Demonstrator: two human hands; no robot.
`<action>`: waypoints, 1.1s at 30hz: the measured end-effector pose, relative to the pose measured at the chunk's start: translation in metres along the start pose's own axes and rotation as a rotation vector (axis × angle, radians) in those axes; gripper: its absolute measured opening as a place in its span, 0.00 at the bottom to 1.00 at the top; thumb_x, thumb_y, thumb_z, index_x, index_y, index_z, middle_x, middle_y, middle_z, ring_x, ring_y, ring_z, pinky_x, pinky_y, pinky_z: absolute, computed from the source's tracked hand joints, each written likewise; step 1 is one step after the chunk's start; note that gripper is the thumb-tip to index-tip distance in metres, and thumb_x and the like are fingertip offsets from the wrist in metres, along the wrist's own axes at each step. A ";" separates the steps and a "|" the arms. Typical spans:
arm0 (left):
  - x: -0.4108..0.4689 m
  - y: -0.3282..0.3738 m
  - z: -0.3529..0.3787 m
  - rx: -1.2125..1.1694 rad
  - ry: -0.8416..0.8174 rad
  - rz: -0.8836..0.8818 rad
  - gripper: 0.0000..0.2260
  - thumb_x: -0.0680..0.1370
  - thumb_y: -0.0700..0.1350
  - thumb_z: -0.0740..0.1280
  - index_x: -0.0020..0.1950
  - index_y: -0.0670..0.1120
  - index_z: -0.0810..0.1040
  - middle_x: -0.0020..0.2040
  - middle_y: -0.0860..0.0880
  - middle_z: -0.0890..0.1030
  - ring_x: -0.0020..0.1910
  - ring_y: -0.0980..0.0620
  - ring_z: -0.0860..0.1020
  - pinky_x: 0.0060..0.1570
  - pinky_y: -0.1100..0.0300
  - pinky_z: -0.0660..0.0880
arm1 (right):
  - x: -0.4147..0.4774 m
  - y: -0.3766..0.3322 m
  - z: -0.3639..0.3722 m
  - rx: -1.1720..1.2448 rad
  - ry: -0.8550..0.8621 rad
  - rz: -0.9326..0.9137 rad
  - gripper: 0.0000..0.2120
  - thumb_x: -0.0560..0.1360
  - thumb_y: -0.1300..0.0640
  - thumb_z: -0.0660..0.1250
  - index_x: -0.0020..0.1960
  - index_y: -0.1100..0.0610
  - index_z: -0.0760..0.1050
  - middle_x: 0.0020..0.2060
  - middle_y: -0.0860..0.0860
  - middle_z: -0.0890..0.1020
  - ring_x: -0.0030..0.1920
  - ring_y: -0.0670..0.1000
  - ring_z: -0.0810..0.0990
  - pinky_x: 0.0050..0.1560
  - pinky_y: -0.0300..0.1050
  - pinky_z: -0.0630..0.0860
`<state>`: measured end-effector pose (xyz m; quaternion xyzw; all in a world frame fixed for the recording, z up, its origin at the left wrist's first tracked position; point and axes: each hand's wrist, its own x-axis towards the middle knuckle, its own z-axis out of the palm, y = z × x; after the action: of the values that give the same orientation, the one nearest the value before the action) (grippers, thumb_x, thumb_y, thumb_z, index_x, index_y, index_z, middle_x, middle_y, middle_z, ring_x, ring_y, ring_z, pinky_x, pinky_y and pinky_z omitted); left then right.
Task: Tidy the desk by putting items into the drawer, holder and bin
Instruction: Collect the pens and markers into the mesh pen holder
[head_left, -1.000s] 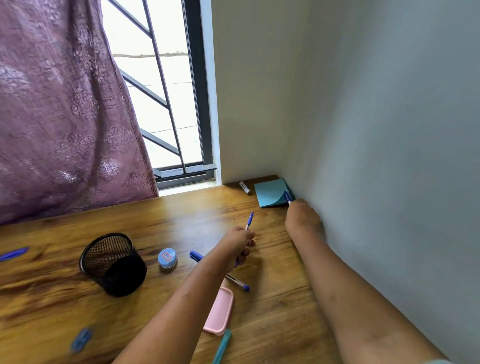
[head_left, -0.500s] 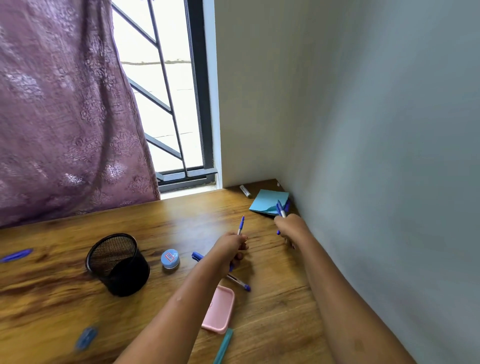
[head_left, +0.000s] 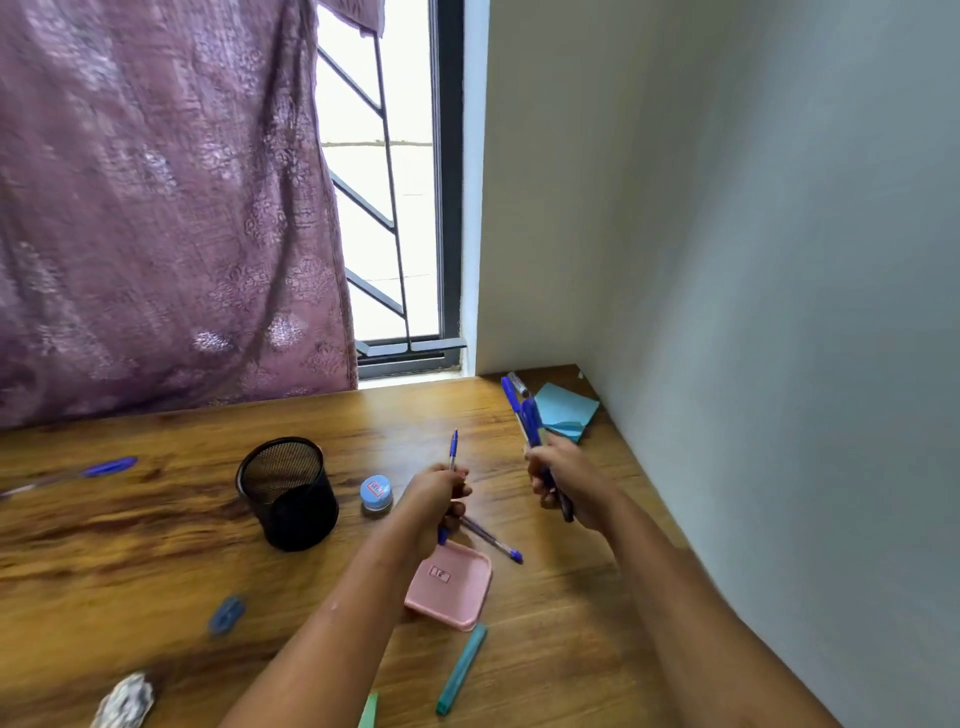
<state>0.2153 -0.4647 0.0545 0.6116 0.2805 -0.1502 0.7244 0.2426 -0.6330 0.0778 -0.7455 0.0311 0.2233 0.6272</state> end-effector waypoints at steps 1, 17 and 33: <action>-0.001 -0.003 -0.006 -0.018 0.030 -0.005 0.11 0.80 0.35 0.53 0.42 0.45 0.70 0.33 0.47 0.70 0.20 0.56 0.63 0.16 0.71 0.57 | -0.002 0.001 0.007 -0.046 -0.065 0.023 0.04 0.75 0.64 0.57 0.46 0.56 0.68 0.30 0.51 0.71 0.28 0.46 0.69 0.25 0.38 0.66; -0.031 -0.019 -0.062 -0.239 0.137 -0.089 0.08 0.80 0.37 0.56 0.42 0.42 0.71 0.36 0.46 0.73 0.33 0.51 0.73 0.35 0.58 0.71 | 0.014 0.022 0.087 -1.202 -0.033 0.160 0.17 0.77 0.47 0.64 0.60 0.56 0.73 0.46 0.51 0.77 0.45 0.50 0.77 0.42 0.43 0.74; -0.056 0.007 -0.090 -0.198 -0.002 0.109 0.10 0.80 0.33 0.55 0.42 0.44 0.70 0.39 0.47 0.73 0.36 0.52 0.72 0.35 0.60 0.68 | -0.007 -0.015 0.133 -0.260 -0.011 -0.111 0.10 0.80 0.63 0.55 0.61 0.60 0.67 0.46 0.57 0.76 0.42 0.51 0.77 0.42 0.45 0.74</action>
<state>0.1542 -0.3827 0.0846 0.5511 0.2597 -0.0828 0.7887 0.2022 -0.5051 0.0788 -0.8198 -0.0426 0.1945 0.5369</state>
